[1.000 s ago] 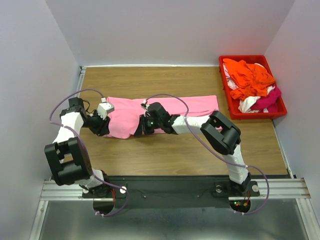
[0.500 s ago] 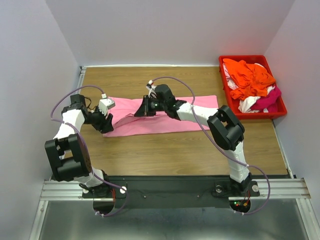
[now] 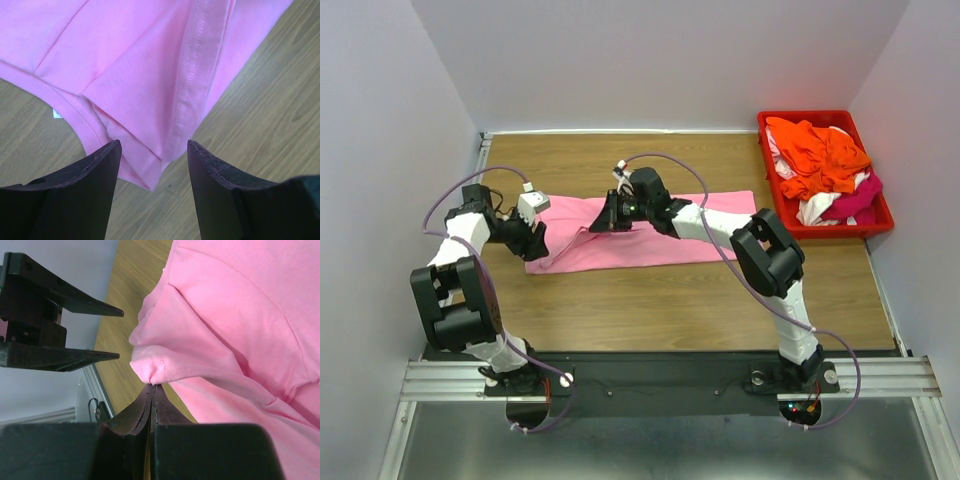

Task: Fold and stack the t-shirts
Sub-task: Fold the tshirt

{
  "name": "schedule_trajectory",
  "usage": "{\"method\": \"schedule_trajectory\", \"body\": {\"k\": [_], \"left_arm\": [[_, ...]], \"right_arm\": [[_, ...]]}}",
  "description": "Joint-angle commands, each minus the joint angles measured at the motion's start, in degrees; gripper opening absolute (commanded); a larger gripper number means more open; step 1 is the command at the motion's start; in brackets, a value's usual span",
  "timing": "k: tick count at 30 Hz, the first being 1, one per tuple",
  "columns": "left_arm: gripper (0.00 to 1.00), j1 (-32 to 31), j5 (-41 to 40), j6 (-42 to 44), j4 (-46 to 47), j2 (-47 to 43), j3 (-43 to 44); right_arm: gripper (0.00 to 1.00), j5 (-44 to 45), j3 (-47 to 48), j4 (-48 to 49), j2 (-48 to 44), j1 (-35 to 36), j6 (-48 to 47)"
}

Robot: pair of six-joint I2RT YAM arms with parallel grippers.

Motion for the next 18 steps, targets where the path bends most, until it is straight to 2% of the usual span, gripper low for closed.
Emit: {"method": "schedule_trajectory", "body": {"k": [1, 9, 12, 15, 18], "left_arm": [[0.67, -2.3, 0.5, -0.1, 2.9, -4.8, -3.1], [0.68, -7.7, -8.2, -6.7, 16.5, -12.0, -12.8], [0.68, -8.1, -11.8, -9.6, 21.2, -12.5, -13.6], [0.65, -8.1, -14.0, -10.8, 23.8, -12.1, -13.7], [0.58, -8.4, -15.5, -10.9, 24.1, -10.2, -12.6]], "right_arm": [[0.01, -0.7, 3.6, 0.7, 0.6, -0.2, 1.2], [0.01, -0.7, 5.9, 0.9, 1.6, -0.9, 2.7], [0.01, -0.8, 6.2, 0.8, 1.7, -1.0, 2.8], [0.01, -1.1, 6.2, 0.9, 1.7, -1.3, 3.2], [0.01, -1.3, 6.2, 0.8, 1.8, -1.8, 3.4]]}}
